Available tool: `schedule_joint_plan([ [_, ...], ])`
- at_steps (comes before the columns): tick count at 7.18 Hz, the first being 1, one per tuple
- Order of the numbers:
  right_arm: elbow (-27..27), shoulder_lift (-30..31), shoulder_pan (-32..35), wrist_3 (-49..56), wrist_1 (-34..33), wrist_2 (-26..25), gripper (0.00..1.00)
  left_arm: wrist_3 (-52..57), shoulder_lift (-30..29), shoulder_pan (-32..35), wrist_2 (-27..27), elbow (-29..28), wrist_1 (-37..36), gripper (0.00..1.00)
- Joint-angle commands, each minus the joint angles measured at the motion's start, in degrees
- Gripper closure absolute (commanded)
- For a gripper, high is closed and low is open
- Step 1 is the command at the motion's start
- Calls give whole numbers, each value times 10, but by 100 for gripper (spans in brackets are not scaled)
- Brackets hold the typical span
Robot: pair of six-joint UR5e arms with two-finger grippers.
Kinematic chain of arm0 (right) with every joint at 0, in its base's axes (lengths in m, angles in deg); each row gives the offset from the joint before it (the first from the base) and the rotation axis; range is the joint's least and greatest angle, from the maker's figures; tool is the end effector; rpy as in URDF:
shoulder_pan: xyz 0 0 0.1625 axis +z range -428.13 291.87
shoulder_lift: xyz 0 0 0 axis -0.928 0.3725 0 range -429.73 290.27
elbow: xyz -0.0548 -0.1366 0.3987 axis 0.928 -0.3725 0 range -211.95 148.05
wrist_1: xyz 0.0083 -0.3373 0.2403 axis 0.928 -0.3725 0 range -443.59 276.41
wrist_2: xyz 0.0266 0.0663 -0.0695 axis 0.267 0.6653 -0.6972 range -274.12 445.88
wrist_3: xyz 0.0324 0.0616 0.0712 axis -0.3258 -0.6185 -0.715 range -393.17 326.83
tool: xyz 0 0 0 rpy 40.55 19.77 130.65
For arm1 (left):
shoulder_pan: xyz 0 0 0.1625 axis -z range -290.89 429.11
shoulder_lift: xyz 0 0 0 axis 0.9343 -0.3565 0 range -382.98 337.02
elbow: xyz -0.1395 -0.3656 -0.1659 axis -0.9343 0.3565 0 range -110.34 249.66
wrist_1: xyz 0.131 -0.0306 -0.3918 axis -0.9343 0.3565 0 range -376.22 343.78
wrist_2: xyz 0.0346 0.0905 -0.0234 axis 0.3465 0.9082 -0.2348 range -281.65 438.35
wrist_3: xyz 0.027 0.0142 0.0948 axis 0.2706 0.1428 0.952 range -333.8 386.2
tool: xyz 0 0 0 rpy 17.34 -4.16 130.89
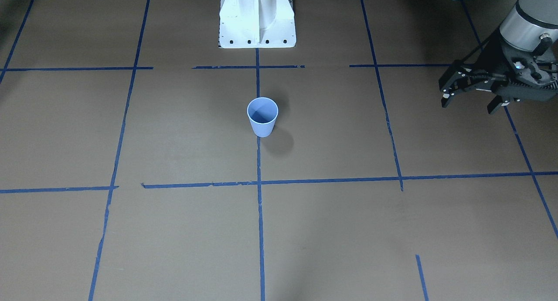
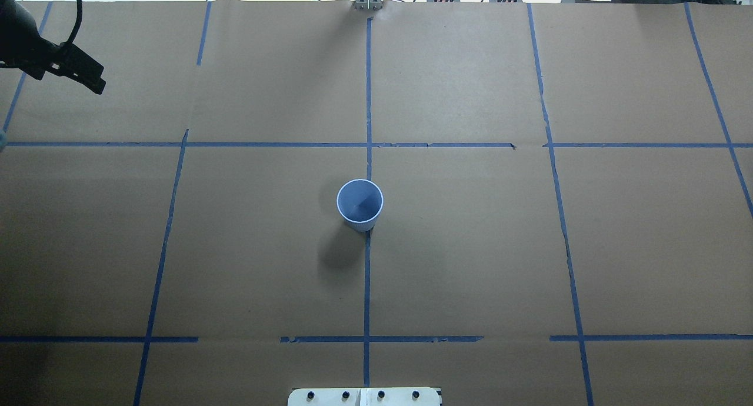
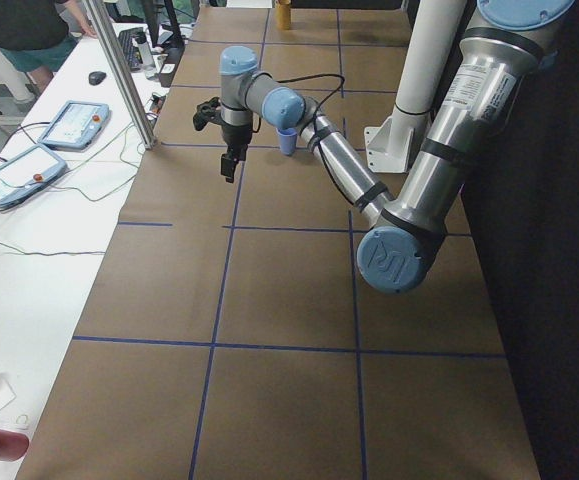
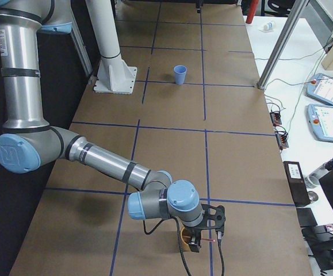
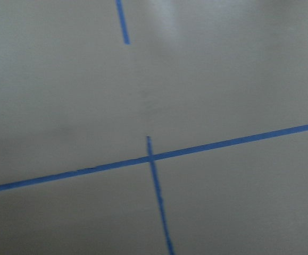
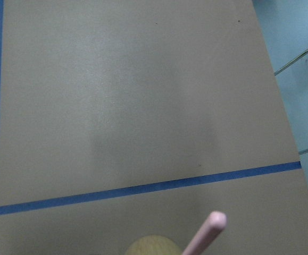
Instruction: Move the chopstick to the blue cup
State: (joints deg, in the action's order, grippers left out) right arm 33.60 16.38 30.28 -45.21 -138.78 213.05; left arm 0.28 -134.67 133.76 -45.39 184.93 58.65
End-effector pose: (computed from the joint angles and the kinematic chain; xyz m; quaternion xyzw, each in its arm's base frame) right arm 0.1473 -0.4959 0.7767 0.1074 -0.3199 0.1280 0.9326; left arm 0.1663 -0.5334 0.2886 0.1158 0.3651 0.0751 0.9207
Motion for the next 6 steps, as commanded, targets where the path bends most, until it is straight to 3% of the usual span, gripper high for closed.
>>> schedule_joint_plan([
  [1, -43, -28, -1, -7, 13, -13, 1, 0, -1, 0, 2, 0, 0, 0],
  [2, -51, -35, -1, -15, 13, -15, 4, 0, -1, 0, 2, 0, 0, 0],
  [3, -53, -36, -1, -15, 13, -15, 18, 1, -1, 0, 2, 0, 1, 0],
  [5, -53, -36, -1, -19, 11, -15, 75, 0, -1, 0, 1, 0, 0, 0],
  [6, -53, -35, -1, -20, 11, -15, 95, -3, -1, 0, 0, -1, 0, 0],
])
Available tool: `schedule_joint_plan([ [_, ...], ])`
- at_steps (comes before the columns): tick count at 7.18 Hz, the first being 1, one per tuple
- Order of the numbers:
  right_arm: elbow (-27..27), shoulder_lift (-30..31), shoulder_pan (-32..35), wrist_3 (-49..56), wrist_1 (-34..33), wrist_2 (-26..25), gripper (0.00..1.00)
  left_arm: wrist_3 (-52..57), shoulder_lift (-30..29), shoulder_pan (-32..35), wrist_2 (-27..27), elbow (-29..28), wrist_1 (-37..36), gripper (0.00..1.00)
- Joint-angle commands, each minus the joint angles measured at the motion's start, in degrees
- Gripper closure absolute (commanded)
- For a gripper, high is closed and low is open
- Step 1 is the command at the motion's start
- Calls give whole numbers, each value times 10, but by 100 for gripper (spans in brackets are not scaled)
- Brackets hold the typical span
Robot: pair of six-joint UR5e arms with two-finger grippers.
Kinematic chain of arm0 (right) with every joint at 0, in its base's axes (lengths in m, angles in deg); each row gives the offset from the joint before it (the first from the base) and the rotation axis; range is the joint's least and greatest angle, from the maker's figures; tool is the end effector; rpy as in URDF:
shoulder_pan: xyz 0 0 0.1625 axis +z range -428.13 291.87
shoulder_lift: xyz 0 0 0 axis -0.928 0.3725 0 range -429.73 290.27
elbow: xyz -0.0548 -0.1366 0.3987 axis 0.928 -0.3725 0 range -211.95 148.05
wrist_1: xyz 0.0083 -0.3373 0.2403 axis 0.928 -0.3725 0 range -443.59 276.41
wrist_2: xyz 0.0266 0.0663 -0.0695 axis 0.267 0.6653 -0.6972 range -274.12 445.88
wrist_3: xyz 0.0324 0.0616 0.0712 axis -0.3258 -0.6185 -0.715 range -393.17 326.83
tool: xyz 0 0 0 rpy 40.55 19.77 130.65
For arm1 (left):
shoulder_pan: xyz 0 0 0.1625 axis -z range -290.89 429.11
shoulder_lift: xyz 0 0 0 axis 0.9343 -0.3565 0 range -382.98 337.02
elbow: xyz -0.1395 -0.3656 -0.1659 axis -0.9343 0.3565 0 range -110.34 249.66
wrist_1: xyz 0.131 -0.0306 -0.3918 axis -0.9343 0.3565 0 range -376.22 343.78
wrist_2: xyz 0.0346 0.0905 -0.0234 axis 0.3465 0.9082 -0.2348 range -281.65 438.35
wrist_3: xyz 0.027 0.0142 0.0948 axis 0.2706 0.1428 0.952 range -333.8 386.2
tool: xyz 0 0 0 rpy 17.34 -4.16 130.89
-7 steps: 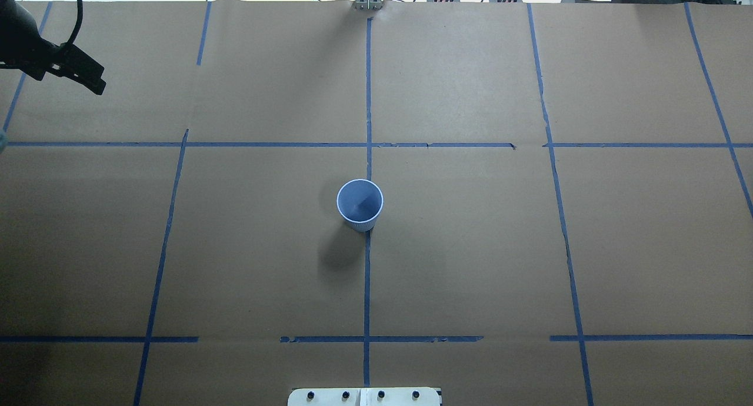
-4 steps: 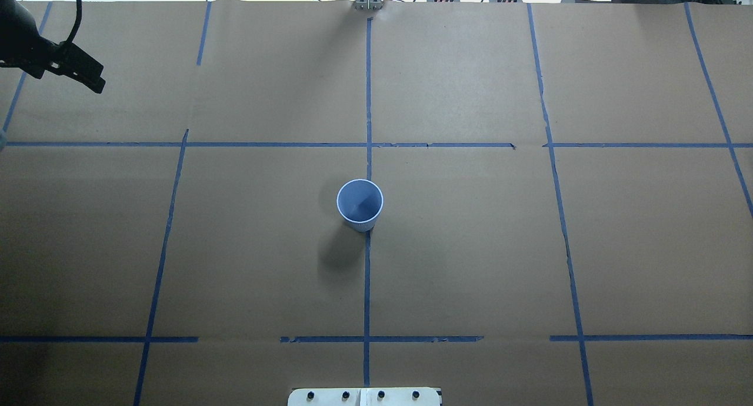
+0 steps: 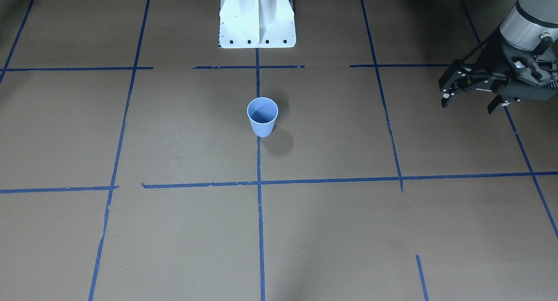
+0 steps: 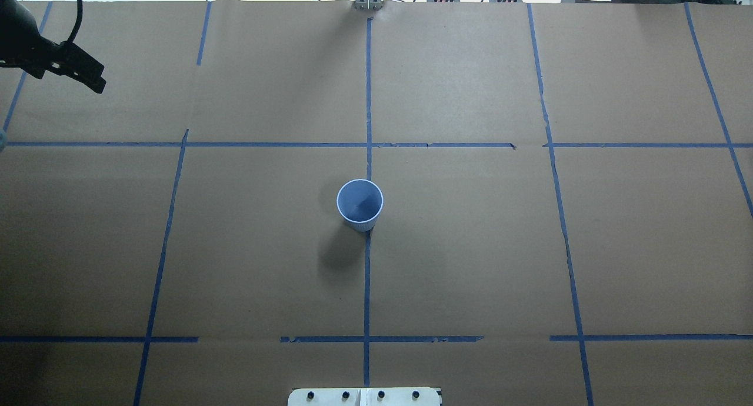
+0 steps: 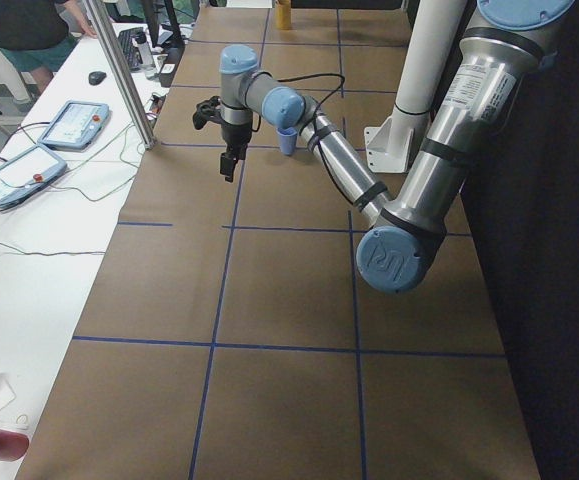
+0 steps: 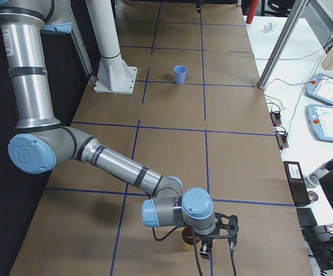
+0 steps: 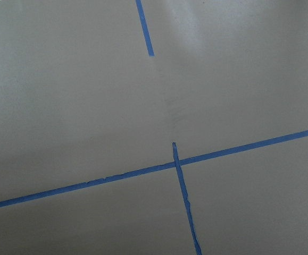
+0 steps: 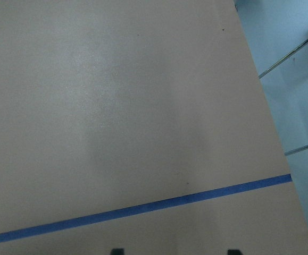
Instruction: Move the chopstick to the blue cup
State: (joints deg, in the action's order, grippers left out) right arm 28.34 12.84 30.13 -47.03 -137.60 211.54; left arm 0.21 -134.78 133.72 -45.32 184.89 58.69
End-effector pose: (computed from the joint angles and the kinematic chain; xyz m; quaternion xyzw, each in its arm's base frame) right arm 0.1512 -0.5174 0.7877 0.0985 -0.3093 0.1454 0.9346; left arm 0.1668 -0.5337 0.2878 0.1166 0.3650 0.0749 0.9206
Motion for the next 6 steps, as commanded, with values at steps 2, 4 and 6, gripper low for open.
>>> schedule_joint_plan([
  [2, 12, -2, 0, -17, -1, 2, 100, -9, -2, -1, -1, -1, -1, 0],
  [4, 56, -3, 43, -10, -17, 12, 100, -32, -4, -1, 0, 8, 0, 0],
  [6, 121, 0, 107, 1, -83, 35, 100, -34, -1, -1, -1, 12, -1, 0],
])
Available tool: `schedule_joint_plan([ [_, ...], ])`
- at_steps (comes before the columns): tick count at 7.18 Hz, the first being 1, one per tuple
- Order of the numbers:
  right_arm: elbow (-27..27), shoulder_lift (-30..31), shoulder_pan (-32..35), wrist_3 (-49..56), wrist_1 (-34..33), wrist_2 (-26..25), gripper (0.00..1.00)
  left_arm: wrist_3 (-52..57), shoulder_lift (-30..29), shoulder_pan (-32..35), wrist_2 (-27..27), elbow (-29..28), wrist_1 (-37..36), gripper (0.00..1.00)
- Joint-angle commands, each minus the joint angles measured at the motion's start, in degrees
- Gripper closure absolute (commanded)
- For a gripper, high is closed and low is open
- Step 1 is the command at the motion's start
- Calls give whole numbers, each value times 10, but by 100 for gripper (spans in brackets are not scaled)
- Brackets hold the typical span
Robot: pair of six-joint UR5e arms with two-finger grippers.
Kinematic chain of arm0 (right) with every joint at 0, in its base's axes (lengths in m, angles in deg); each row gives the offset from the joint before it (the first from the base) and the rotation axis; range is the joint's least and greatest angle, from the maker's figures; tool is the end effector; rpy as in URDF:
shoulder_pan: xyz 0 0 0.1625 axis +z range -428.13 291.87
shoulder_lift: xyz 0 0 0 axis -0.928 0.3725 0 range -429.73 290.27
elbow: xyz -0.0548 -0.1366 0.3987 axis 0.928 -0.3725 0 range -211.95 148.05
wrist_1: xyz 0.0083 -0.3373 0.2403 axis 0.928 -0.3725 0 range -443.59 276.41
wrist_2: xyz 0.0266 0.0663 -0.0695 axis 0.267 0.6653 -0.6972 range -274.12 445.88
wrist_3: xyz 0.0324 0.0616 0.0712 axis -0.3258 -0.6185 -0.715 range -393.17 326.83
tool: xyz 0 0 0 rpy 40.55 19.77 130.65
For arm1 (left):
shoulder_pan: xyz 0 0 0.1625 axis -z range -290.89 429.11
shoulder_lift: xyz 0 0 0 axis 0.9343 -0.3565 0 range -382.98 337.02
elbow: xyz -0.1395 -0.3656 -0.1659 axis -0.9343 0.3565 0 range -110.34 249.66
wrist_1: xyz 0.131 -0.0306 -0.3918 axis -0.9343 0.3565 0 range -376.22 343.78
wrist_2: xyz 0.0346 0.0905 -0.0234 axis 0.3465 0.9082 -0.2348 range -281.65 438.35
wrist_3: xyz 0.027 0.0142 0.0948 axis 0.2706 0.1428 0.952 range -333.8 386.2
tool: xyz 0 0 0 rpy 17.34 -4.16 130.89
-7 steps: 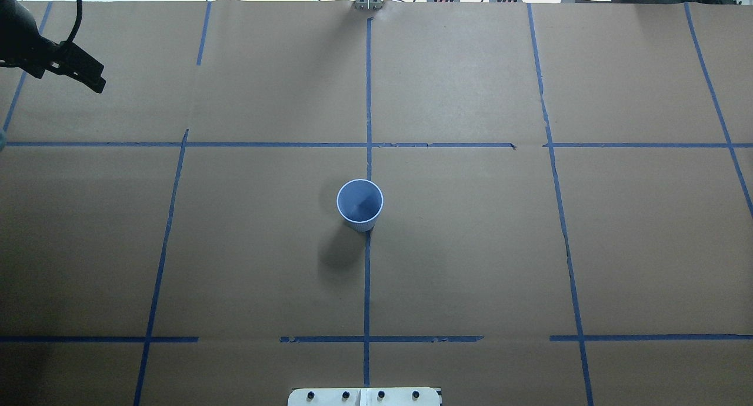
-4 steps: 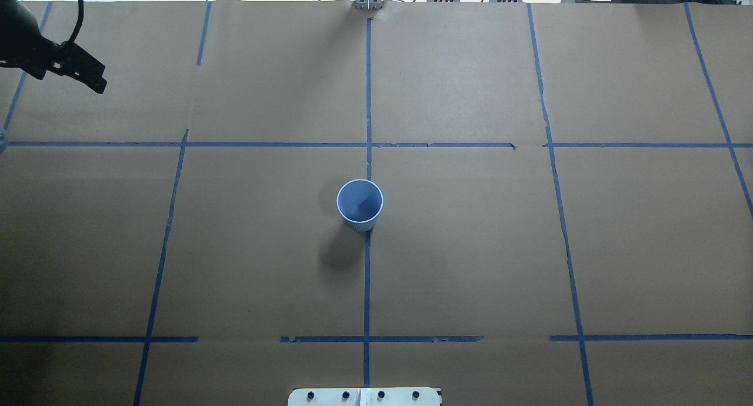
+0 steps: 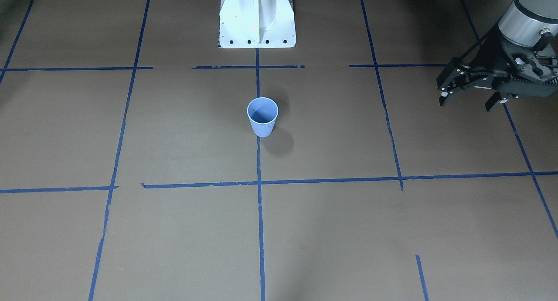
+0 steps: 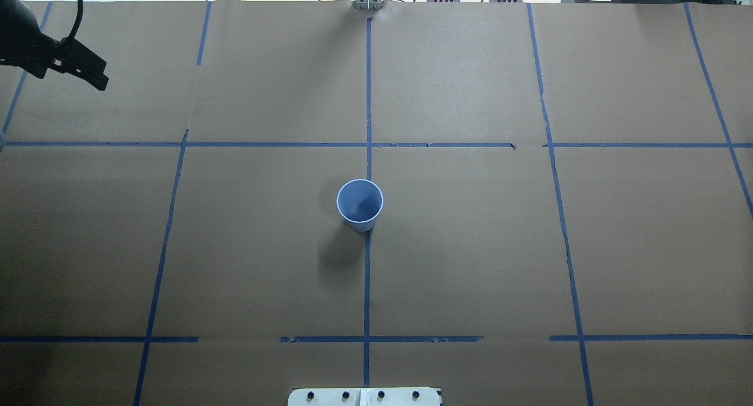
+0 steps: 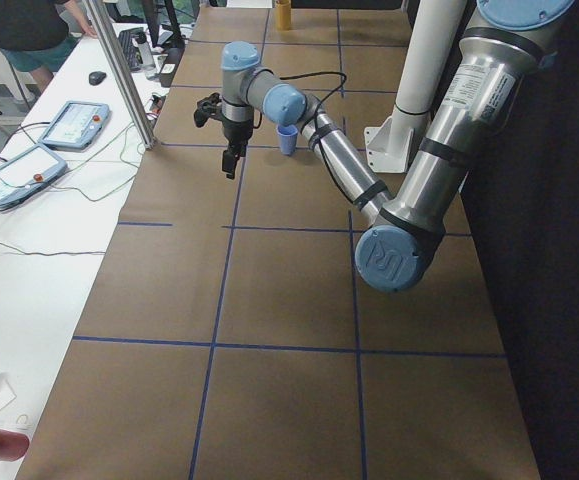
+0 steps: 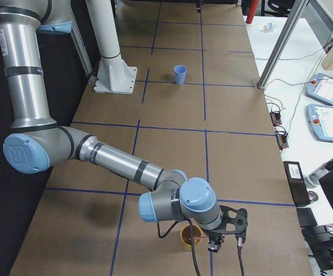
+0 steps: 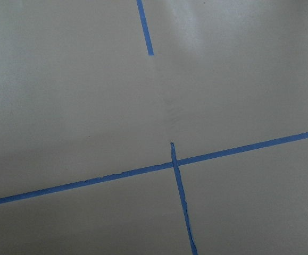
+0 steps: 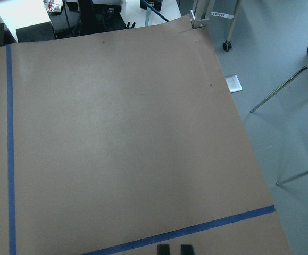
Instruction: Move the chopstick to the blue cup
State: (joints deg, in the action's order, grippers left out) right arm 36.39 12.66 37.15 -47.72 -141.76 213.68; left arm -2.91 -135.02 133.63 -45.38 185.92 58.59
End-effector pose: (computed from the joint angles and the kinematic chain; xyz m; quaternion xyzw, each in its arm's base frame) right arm 0.2162 -0.5169 0.7236 0.1481 -0.3192 0.1922 0.9161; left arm 0.1658 -0.5294 0.2786 0.1147 0.3721 0.0536 0.9195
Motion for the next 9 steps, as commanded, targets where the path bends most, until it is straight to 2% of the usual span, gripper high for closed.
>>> schedule_joint_plan([
  [1, 76, 0, 57, 75, -117, 37, 100, -2, 2, 0, 0, 3, 0, 0],
  [2, 133, -19, 83, 140, -241, 39, 100, -2, 6, 1, -1, 10, 0, 0],
  [3, 193, -49, 86, 152, -354, 34, 100, -1, 8, 1, -1, 14, 0, 0],
  [4, 228, -91, 65, 148, -428, 32, 100, 7, 24, 2, -3, 13, 0, 0],
  [5, 241, -137, 12, 140, -499, 41, 100, 29, 32, 4, -1, 13, -1, 0],
  [6, 253, -168, -28, 101, -518, 43, 100, 71, 39, 21, 0, 7, -1, 0],
  [9, 380, -227, -212, -210, -505, 33, 100, 213, 53, 76, -4, -55, -1, 0],
])
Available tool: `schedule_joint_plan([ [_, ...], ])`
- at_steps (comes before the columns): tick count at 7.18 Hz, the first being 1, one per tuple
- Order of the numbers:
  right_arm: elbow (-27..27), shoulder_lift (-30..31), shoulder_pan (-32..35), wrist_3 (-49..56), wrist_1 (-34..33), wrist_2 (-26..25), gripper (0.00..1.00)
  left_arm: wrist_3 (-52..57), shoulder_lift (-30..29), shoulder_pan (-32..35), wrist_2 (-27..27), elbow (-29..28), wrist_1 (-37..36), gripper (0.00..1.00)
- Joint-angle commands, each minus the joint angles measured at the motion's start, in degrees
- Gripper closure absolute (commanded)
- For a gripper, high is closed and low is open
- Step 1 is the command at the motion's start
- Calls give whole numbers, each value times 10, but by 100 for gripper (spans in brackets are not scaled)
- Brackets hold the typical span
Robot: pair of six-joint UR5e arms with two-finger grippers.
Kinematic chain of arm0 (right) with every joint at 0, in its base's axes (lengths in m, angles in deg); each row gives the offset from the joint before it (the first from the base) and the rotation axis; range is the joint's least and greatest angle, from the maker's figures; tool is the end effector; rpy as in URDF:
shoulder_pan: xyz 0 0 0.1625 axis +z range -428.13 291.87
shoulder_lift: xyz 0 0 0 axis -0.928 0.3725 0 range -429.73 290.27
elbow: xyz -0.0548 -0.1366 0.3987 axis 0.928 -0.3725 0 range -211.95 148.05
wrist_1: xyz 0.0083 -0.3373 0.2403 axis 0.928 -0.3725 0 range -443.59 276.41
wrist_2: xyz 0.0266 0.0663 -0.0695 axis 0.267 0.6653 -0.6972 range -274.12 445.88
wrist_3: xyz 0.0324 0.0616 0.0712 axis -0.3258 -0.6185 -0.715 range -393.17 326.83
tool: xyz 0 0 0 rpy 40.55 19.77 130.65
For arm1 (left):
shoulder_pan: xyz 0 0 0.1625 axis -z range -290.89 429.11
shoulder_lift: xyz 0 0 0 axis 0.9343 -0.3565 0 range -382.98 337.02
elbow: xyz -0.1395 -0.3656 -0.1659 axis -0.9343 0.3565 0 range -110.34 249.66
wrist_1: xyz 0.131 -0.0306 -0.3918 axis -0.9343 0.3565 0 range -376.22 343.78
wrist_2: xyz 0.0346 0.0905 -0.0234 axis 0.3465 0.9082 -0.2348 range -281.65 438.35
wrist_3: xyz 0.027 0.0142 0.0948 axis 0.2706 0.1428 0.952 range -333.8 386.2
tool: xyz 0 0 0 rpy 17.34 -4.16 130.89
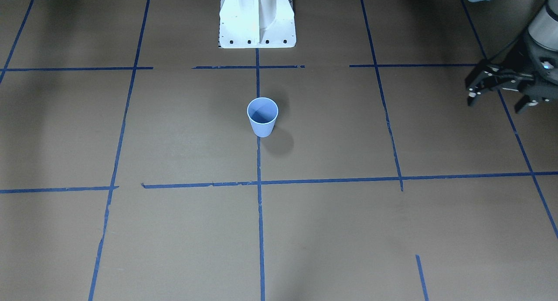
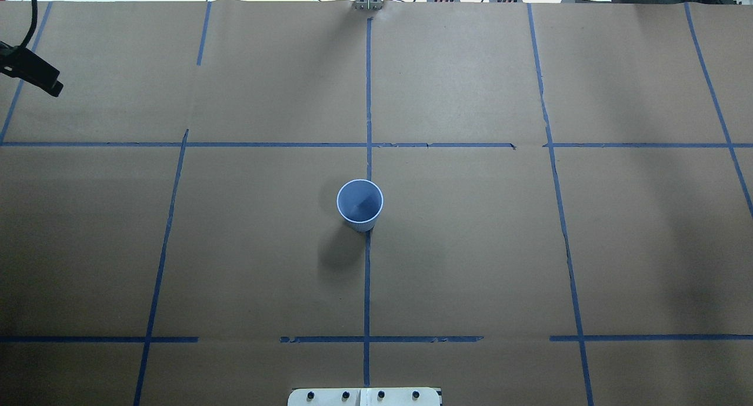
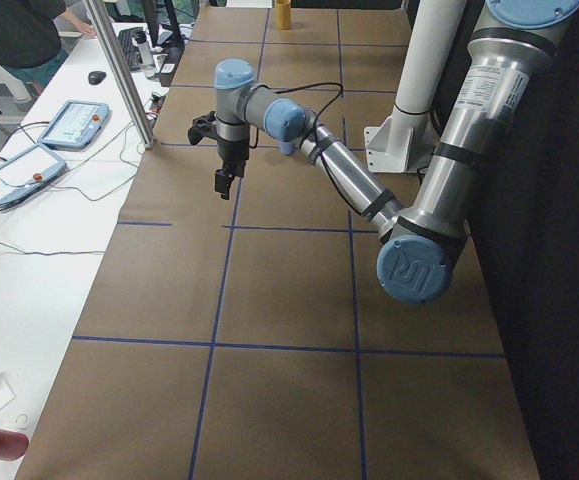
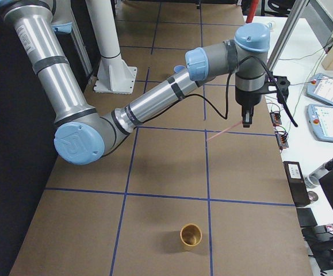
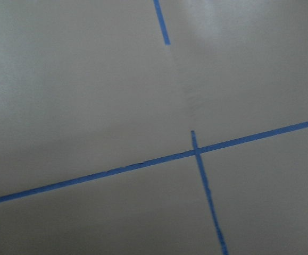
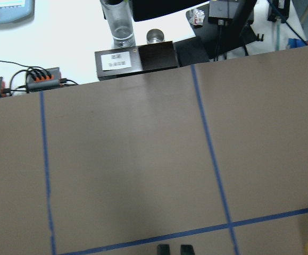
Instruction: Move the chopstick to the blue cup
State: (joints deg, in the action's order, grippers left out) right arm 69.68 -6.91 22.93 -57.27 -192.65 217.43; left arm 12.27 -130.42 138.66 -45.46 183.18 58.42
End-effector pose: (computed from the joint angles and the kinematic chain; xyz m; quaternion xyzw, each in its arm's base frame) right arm 0.0788 -0.6173 0.3314 0.0872 -0.3745 0.1412 0.9123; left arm 0.1189 -0.5419 0.3425 0.1186 0.3335 0.1174 0.9278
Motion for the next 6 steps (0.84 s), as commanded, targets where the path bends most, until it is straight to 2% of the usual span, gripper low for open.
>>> schedule_joint_plan([
  [1, 81, -65, -117, -181, 7, -31, 100, 113, 24, 57, -5, -47, 1, 0],
  [3, 134, -136, -236, -313, 7, -141, 100, 184, 34, 102, -6, -89, 8, 0],
  [4, 139, -185, -323, -391, 7, -233, 100, 203, 35, 113, -6, -109, 9, 0],
  [6, 139, -205, -509, -428, 6, -448, 100, 214, 42, 122, -6, -121, 10, 0],
])
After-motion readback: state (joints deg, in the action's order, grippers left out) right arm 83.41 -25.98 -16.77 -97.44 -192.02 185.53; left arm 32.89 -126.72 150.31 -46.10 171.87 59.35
